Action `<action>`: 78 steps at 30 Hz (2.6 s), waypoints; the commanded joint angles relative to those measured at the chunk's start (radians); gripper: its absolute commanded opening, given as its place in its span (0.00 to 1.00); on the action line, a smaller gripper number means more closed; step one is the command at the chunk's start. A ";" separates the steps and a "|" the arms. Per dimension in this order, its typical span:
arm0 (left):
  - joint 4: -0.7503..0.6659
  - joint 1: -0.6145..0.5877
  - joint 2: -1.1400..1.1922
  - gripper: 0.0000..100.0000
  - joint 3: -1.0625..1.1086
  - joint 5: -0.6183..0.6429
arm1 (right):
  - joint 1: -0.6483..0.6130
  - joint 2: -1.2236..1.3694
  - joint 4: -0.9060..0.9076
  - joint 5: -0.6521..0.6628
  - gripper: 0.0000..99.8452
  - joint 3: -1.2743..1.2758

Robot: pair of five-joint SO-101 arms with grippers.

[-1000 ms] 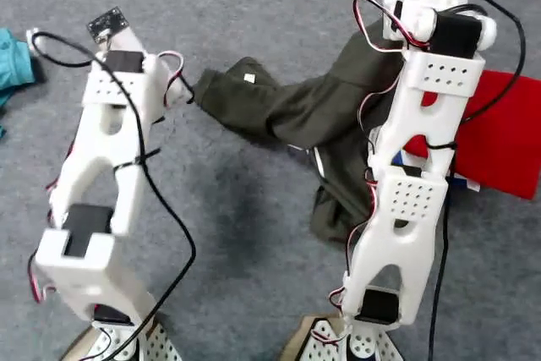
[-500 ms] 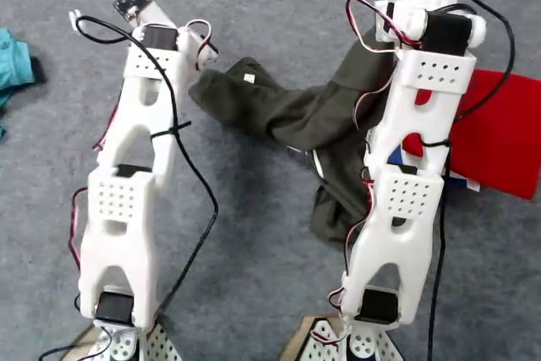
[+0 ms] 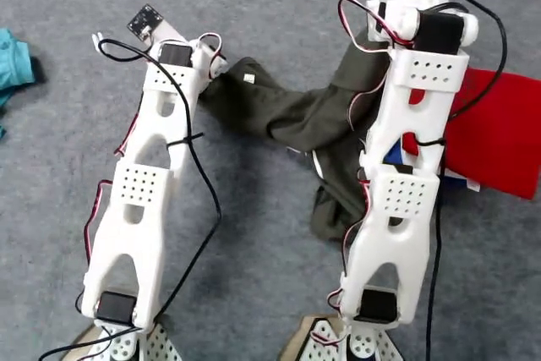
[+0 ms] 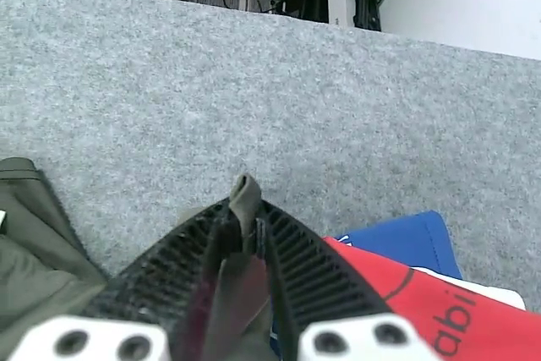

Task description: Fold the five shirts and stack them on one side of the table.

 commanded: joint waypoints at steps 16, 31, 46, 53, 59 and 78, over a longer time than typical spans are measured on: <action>0.023 0.018 -0.018 0.08 0.029 0.040 | -0.012 -0.002 -0.009 -0.002 0.04 -0.038; 0.328 -0.049 -0.064 0.02 -0.345 -0.009 | -0.065 -0.022 0.012 -0.002 0.04 -0.042; 0.485 -0.112 -0.644 0.02 -0.255 -0.227 | -0.156 -0.446 0.112 -0.012 0.00 -0.039; 0.485 -0.121 -1.101 0.02 0.121 -0.288 | -0.153 -0.668 0.114 -0.012 0.00 -0.038; 0.479 -0.121 -1.455 0.02 0.350 -0.453 | -0.154 -0.829 0.115 -0.012 0.00 -0.038; 0.480 -0.264 -2.092 0.02 0.661 -0.582 | -0.278 -1.106 0.103 -0.002 0.00 -0.036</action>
